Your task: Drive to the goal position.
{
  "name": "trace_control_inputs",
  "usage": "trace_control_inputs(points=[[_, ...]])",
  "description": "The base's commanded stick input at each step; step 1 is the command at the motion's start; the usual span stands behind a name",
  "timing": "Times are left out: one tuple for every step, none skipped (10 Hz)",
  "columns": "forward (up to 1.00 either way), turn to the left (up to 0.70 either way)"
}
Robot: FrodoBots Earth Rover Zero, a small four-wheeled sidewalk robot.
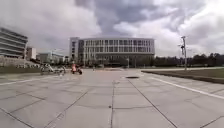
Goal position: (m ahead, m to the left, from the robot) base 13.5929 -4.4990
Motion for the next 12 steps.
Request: trace_control_inputs(points=[[0.7,0.0],[0.7,0.0],[0.7,0.0],[0.7,0.0],[0.7,0.0],[0.7,0.0],[0.7,0.0],[0.7,0.0],[0.7,0.0],[0.7,0.0],[0.7,0.0],[0.7,0.0]])
